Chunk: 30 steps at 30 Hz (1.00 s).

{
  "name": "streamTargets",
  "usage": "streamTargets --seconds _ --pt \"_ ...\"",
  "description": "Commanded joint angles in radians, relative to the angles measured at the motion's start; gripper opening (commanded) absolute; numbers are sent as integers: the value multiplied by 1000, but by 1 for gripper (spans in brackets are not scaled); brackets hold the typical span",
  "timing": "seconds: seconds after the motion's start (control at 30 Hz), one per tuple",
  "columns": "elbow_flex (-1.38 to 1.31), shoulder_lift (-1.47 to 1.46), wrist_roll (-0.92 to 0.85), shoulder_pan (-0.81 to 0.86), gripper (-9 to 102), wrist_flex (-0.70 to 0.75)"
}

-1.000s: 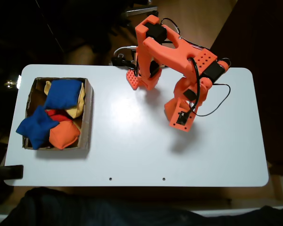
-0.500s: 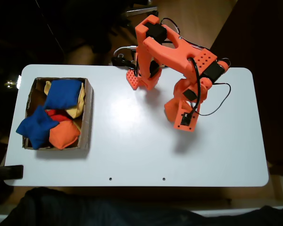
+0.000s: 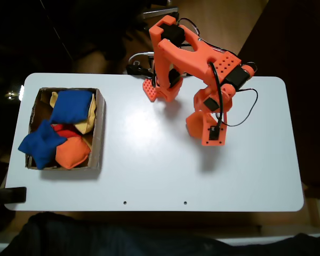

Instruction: Grasp a bag and put it in the box.

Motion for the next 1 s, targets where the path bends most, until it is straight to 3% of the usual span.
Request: streamTargets --seconds 0.0,0.3,0.97 --pt "9 35 -12 6 67 17" --pt "43 46 26 9 79 17" --pt "52 28 86 11 79 0"
